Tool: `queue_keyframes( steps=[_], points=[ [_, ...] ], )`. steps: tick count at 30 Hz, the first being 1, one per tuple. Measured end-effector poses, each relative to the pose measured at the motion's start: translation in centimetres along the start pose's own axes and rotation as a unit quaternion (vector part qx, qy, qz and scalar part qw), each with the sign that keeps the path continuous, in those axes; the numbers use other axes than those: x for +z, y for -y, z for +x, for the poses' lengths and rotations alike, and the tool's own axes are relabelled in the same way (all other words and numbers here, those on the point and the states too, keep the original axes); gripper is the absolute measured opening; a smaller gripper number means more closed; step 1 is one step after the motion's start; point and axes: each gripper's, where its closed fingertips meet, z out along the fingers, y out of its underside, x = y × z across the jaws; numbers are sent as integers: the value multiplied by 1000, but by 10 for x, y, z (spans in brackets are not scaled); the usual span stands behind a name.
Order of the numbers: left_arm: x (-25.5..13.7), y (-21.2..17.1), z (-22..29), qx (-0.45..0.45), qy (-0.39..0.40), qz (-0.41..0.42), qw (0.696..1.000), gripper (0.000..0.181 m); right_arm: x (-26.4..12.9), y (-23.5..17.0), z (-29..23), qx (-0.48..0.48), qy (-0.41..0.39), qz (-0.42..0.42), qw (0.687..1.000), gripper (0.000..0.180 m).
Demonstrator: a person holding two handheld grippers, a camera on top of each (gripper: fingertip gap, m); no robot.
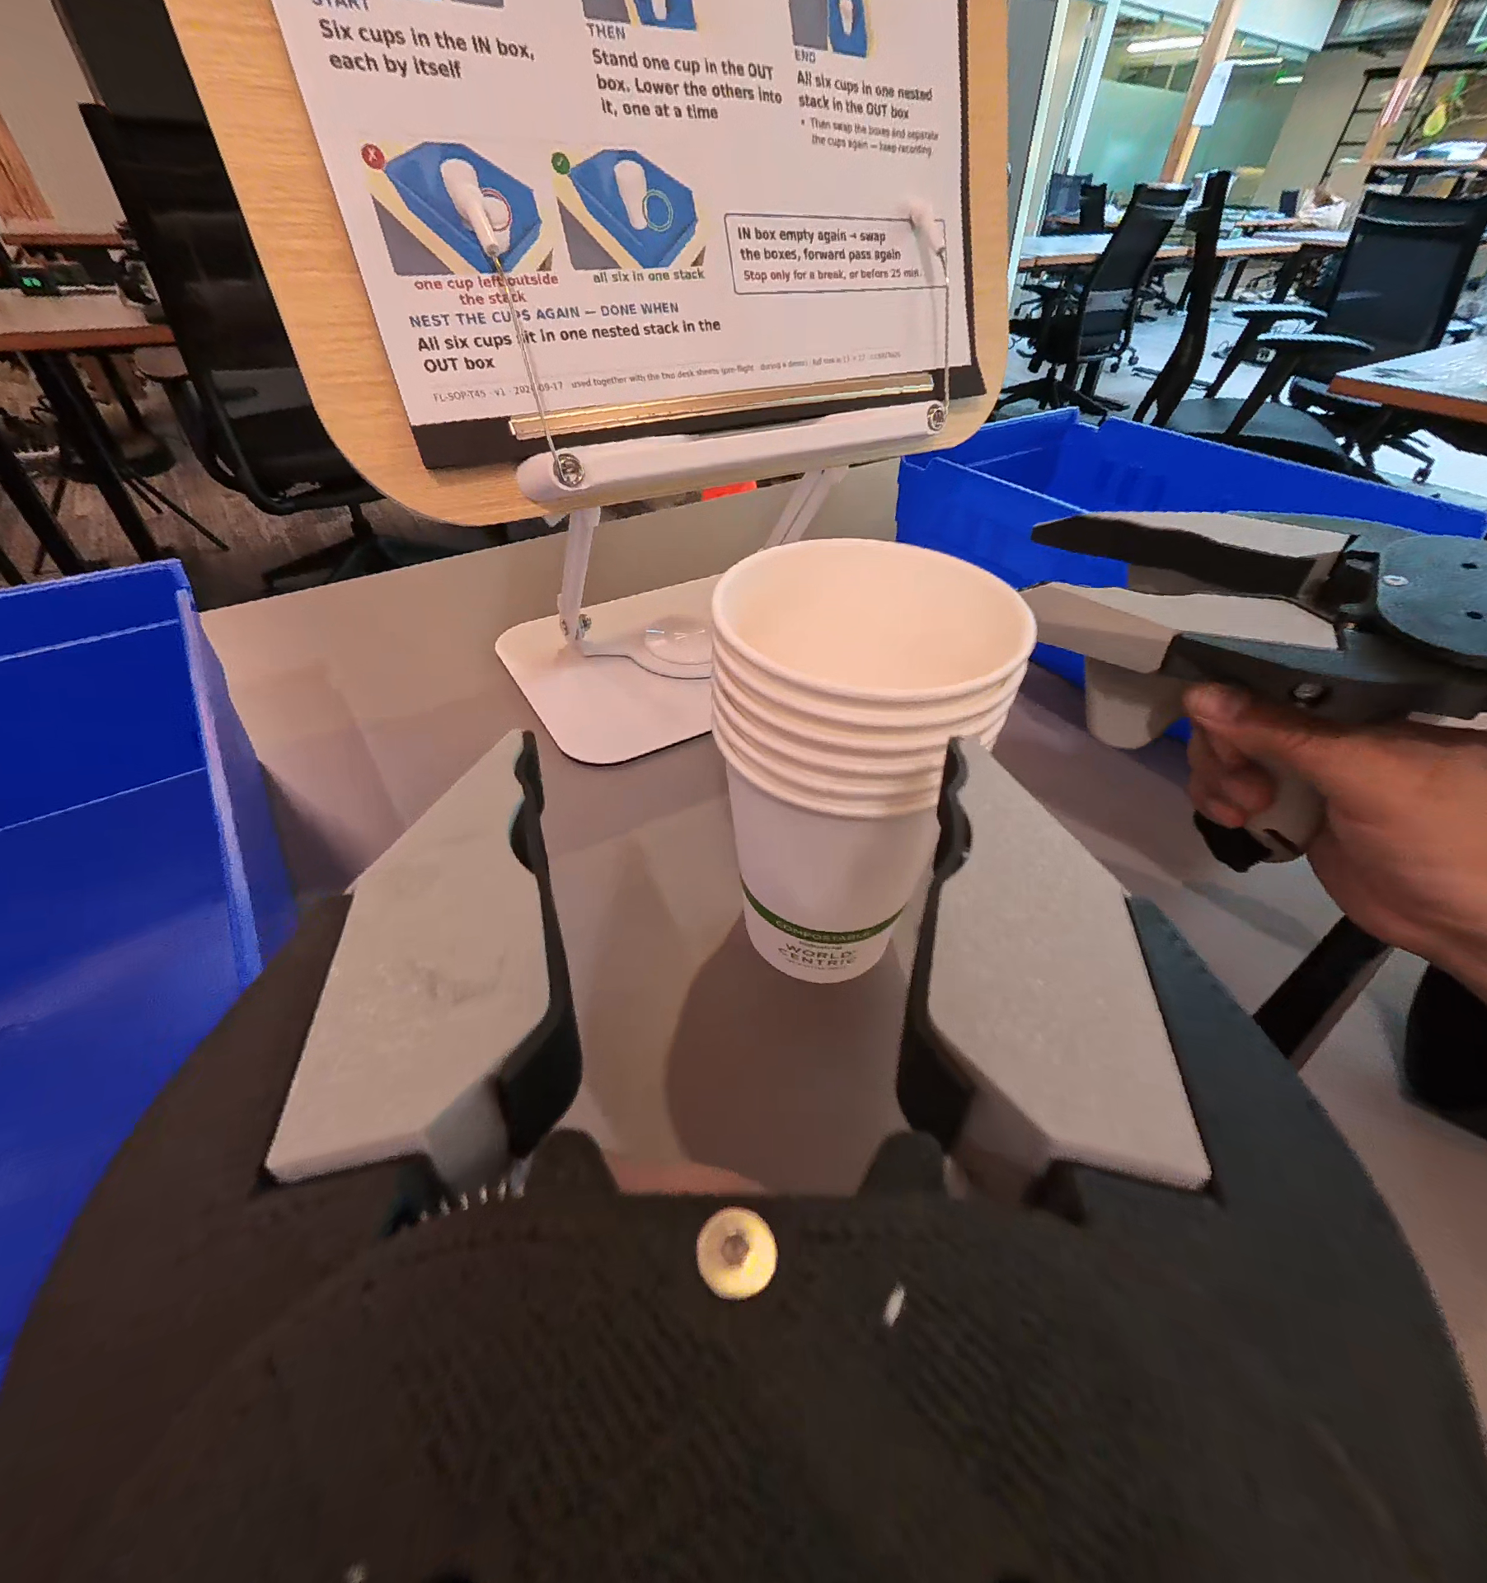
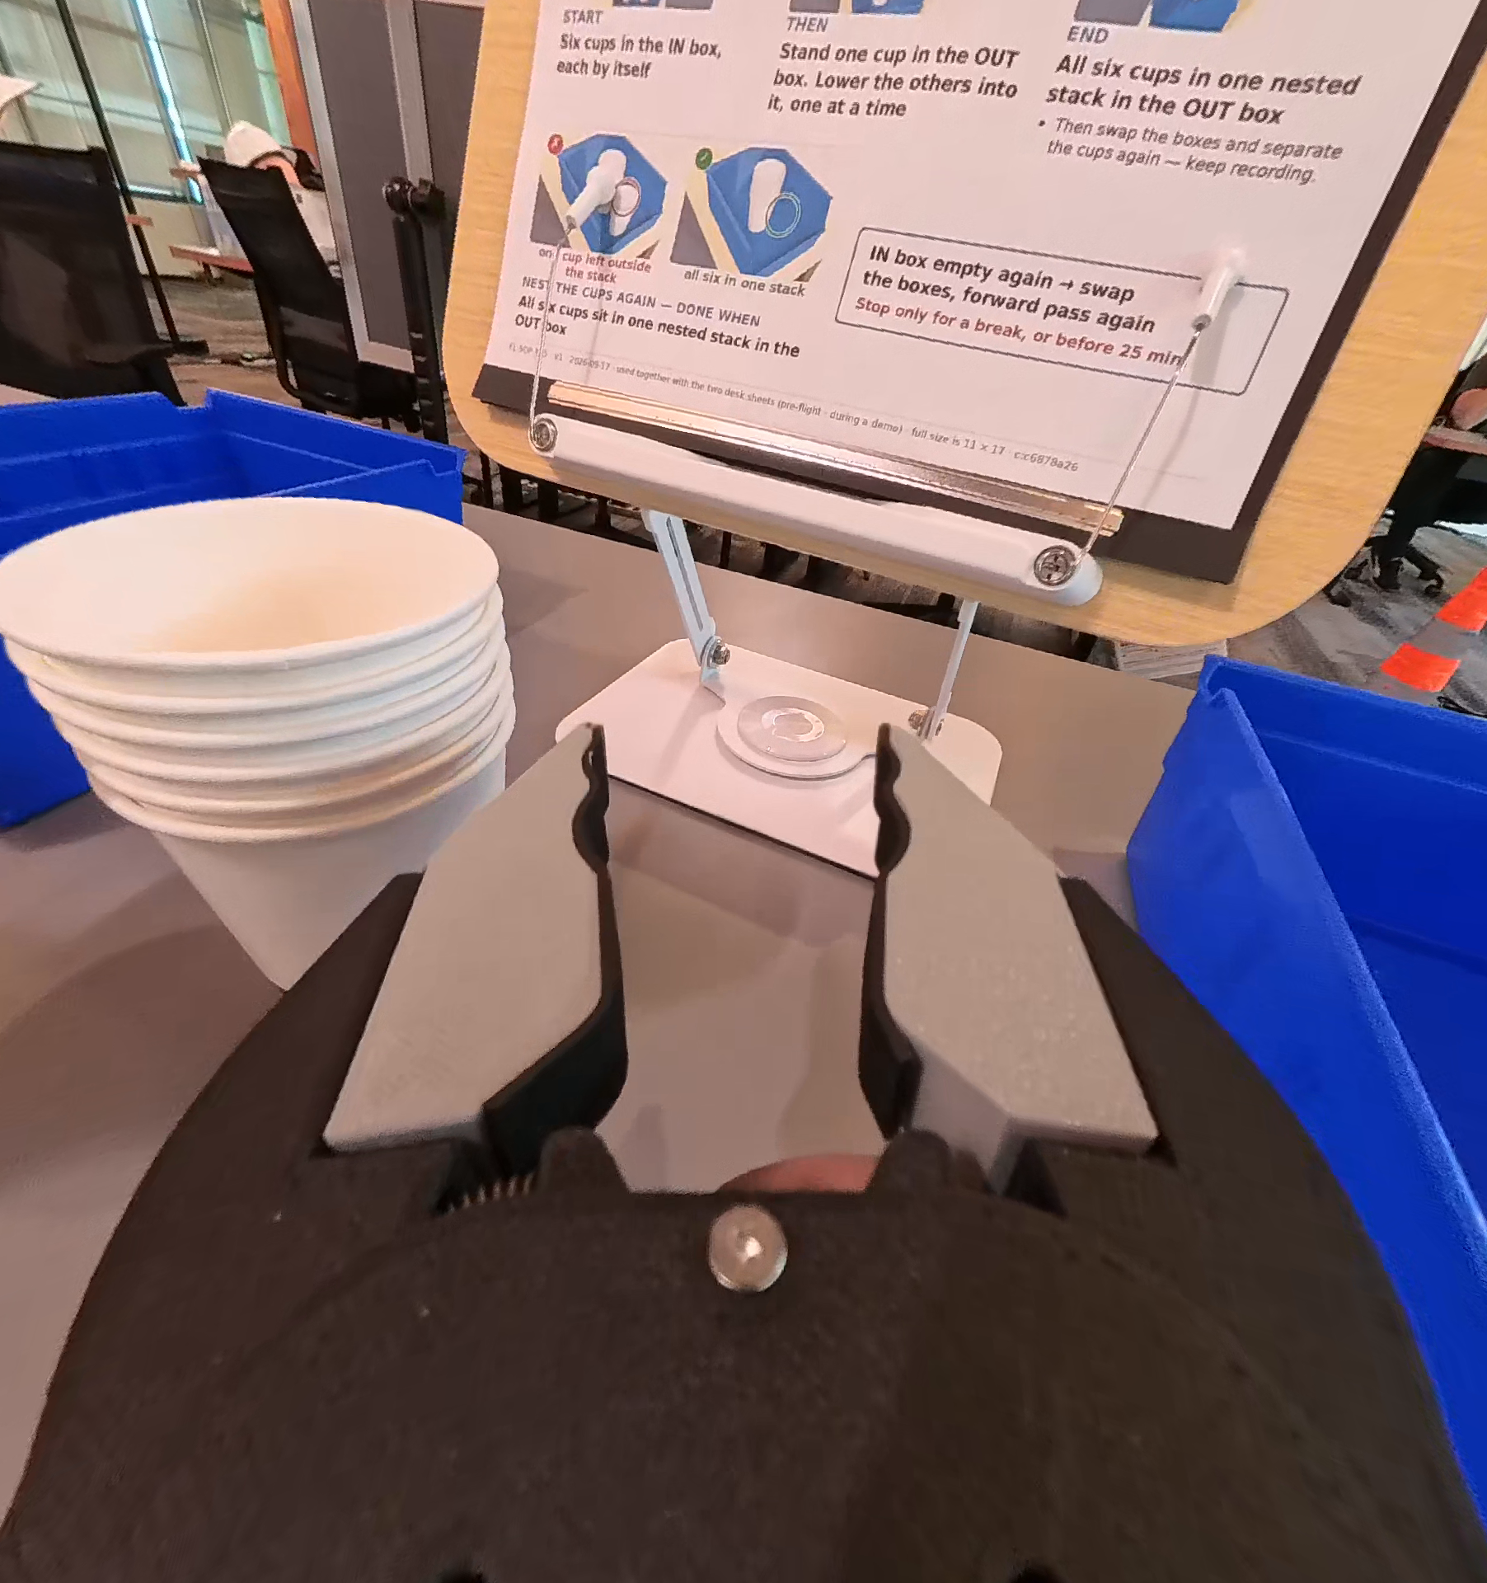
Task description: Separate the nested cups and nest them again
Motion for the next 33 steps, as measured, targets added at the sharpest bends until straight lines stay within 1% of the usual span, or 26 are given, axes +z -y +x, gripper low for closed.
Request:
queue_keyframes(
  steps=[14, 20, 26, 30, 33],
  points=[
    [11, -15, -1, 5, 3, -19, 1000, 89, -2, 0, -5, 3, 12, 0, 1000, 57],
    [15, -18, -2, 20, 10, -18, 1000, 89, -6, 11, -6, 10, 32, 23, 999, 58],
    [18, -22, 1, 19, -1, -20, 1000, 89, -18, 31, -19, 42, 105, 54, 992, 62],
    [19, -21, 3, 16, -9, -15, 1000, 89, -23, 34, -41, 35, 169, 41, 984, 62],
    [20, -19, 7, 13, -20, -8, 1000, 88, -26, 36, -53, 17, 199, 44, 979, 54]
  ],
)
